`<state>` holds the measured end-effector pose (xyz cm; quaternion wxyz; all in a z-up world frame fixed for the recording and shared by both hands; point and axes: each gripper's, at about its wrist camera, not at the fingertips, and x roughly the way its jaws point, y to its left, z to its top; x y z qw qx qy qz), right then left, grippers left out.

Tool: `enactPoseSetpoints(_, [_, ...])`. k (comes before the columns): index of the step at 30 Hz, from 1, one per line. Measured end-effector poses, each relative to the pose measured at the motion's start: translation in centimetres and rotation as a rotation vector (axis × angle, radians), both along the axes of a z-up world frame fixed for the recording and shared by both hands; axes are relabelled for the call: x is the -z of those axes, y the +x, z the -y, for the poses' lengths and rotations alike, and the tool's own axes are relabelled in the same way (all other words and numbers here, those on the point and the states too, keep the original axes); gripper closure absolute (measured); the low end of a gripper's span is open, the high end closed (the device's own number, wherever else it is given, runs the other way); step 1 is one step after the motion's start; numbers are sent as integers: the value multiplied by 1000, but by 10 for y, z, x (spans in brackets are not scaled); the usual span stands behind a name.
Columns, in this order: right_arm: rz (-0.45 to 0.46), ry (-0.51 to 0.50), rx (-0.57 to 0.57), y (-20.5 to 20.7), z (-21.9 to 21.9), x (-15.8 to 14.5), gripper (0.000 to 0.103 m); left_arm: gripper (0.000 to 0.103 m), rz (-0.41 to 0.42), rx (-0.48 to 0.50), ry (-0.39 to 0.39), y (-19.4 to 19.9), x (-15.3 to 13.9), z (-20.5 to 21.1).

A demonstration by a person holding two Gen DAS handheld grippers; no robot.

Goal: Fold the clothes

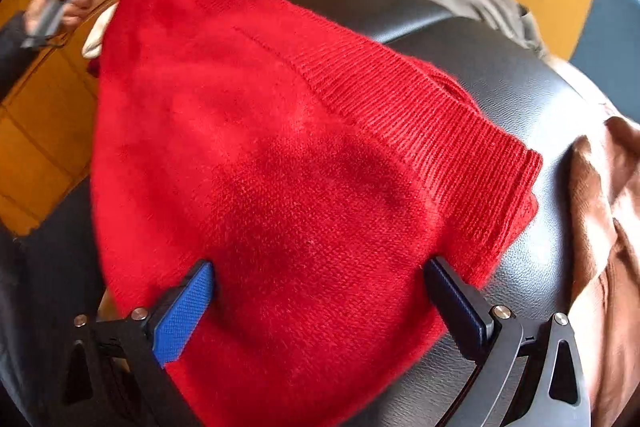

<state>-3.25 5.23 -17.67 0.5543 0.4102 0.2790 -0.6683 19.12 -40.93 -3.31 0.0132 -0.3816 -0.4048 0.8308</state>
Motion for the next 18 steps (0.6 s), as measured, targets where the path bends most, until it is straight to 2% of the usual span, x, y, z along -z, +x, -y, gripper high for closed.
enactPoseSetpoints(3, [10,-60,37,0,-7,1,0,90,-83,3,108,-2,-8,-24])
enactPoseSetpoints(7, [-4,-114,63,3,-13,3,0,90,-150,19,174,-19,-24,-65])
enactPoseSetpoints(14, [-15,-173,88,8,-21,5,0,90,-177,14,282,-67,-33,-133])
enactPoseSetpoints(18, [-18,-175,83,10,-21,5,0,90,-153,-4,340,-95,-23,-165])
